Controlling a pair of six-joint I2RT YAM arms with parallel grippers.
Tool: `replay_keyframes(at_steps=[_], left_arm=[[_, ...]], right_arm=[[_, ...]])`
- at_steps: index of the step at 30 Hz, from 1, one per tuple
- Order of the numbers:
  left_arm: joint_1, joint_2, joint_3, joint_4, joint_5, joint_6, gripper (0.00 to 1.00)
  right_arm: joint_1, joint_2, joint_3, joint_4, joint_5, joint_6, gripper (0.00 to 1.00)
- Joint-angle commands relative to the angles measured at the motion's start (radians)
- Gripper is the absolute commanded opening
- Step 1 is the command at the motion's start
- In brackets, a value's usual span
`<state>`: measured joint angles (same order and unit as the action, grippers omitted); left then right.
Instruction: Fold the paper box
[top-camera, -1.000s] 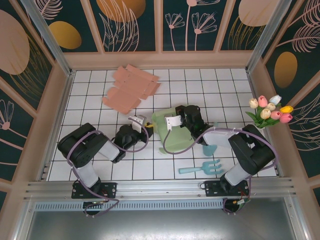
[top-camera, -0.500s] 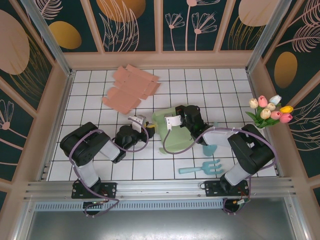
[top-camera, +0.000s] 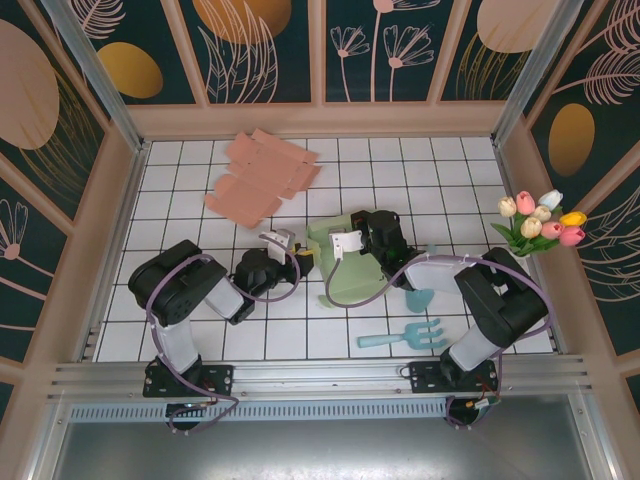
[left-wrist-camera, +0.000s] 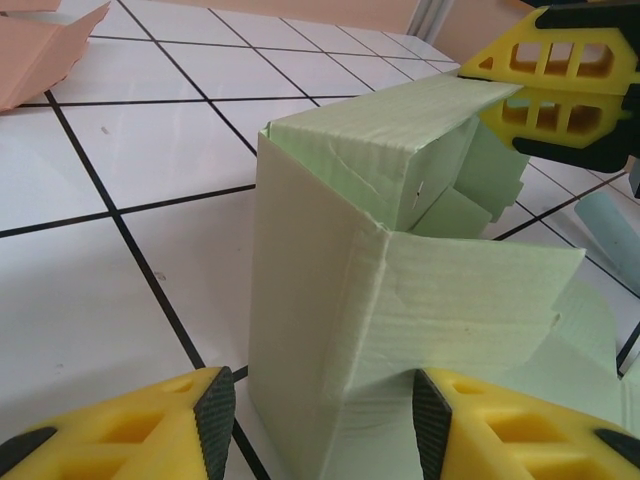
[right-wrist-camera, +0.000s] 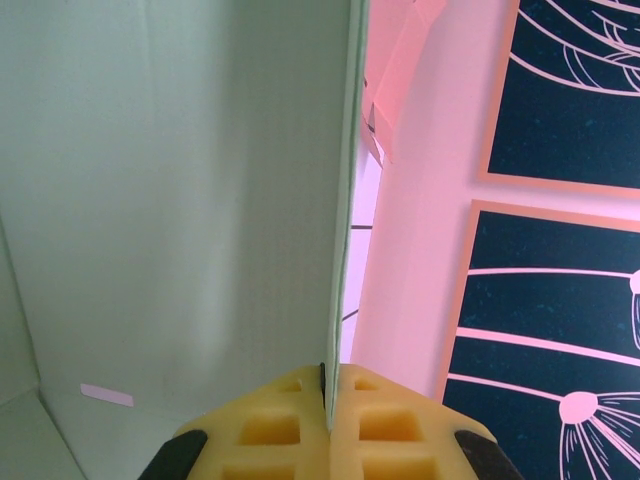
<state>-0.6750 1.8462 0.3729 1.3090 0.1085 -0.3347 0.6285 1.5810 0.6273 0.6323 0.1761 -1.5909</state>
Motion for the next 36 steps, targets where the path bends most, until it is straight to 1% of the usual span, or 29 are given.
replay_keyframes(at_steps=[1, 5, 13, 20, 28, 33, 36], left_arm=[[0.002, 0.017, 0.032, 0.047, 0.024, -0.019, 0.53], [0.002, 0.039, 0.057, 0.043, 0.018, -0.035, 0.53], [0.001, 0.083, 0.110, 0.043, -0.041, -0.096, 0.55], [-0.017, 0.132, 0.133, 0.049, -0.087, -0.103, 0.55], [-0.061, 0.127, 0.153, 0.013, -0.223, -0.044, 0.54], [-0.094, 0.124, 0.173, -0.007, -0.304, -0.001, 0.51], [-0.111, 0.140, 0.204, -0.043, -0.346, 0.021, 0.50]], right_arm=[[0.007, 0.023, 0.003, -0.057, -0.007, 0.003, 0.00], [0.011, 0.024, 0.006, -0.066, -0.008, 0.004, 0.00], [0.013, 0.032, 0.006, -0.082, -0.013, 0.012, 0.00], [0.014, 0.036, 0.020, -0.108, -0.011, 0.022, 0.00], [0.022, 0.050, 0.017, -0.130, 0.008, 0.018, 0.00], [0.043, 0.071, -0.019, -0.039, 0.041, -0.028, 0.00], [0.056, 0.077, -0.020, -0.032, 0.052, -0.027, 0.00]])
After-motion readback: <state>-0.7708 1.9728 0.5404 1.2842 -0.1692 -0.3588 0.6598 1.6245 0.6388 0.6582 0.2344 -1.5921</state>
